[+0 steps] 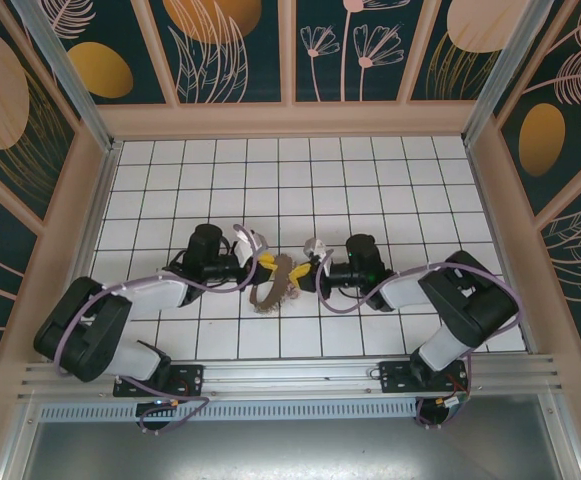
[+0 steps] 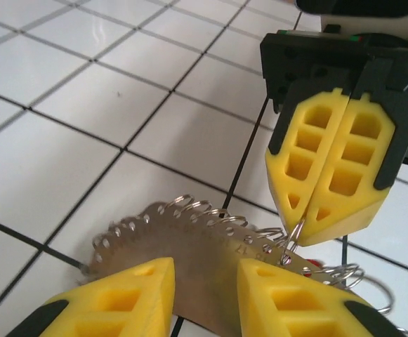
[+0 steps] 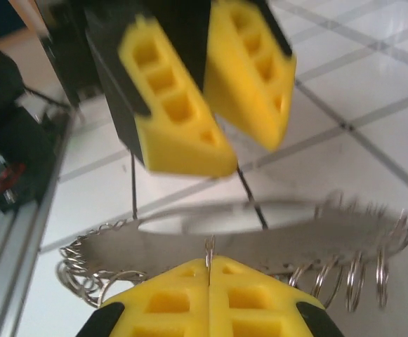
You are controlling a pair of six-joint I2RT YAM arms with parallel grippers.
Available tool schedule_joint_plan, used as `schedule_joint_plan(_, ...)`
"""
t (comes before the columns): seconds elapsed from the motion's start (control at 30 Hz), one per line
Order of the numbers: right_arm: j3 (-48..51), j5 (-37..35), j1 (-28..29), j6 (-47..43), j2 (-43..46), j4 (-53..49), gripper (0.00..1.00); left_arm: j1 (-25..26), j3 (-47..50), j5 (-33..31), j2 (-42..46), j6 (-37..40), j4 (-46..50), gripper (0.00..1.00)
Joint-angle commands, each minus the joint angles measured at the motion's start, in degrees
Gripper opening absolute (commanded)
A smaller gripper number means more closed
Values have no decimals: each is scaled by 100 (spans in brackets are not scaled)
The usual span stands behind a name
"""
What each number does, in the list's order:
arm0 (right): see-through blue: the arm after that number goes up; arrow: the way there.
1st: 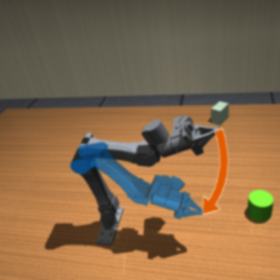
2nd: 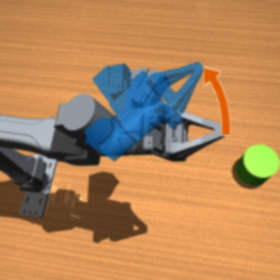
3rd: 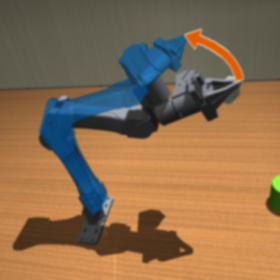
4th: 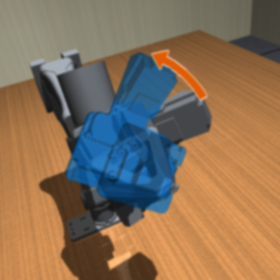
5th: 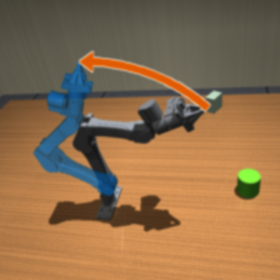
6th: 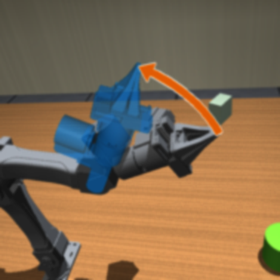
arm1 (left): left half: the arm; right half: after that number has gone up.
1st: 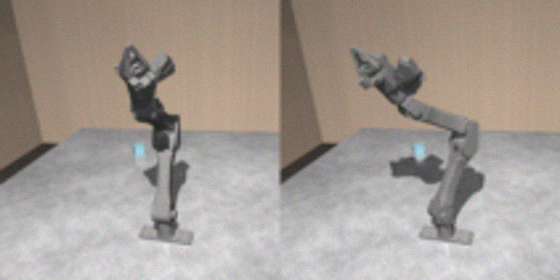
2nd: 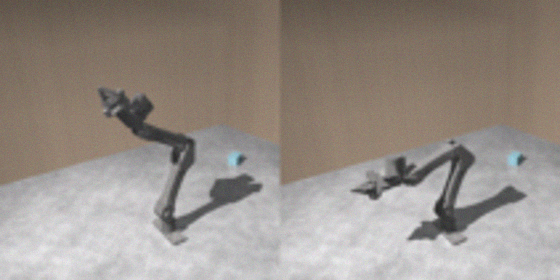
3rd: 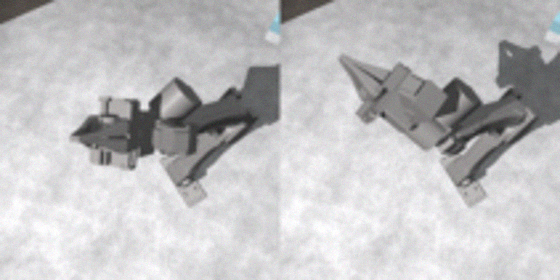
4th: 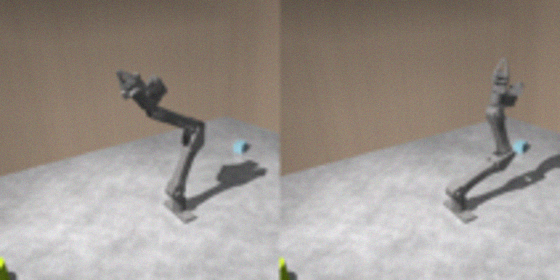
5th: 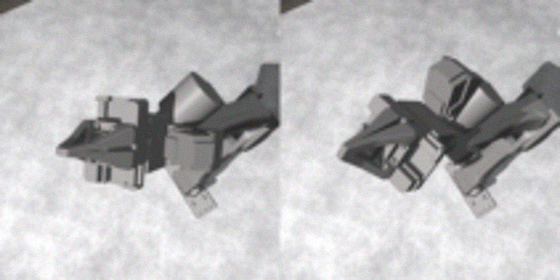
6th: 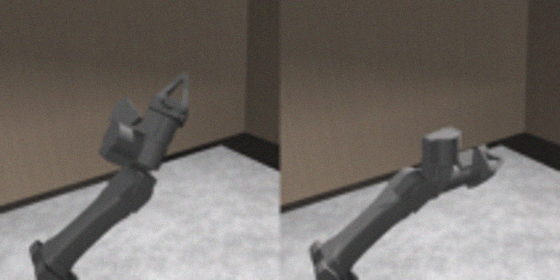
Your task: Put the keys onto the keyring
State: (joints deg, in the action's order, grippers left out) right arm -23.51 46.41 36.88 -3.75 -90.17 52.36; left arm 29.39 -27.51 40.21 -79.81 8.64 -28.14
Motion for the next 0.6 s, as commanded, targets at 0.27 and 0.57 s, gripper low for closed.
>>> schedule_joint_plan(0.27,-40,283,-37,241,953,1232,0,-191,-229,683,1119,-470,-659,39)
schedule_joint_plan(0.57,-312,-172,29,-691,1248,-117,0,-408,-920,1863,792,463,848,38)
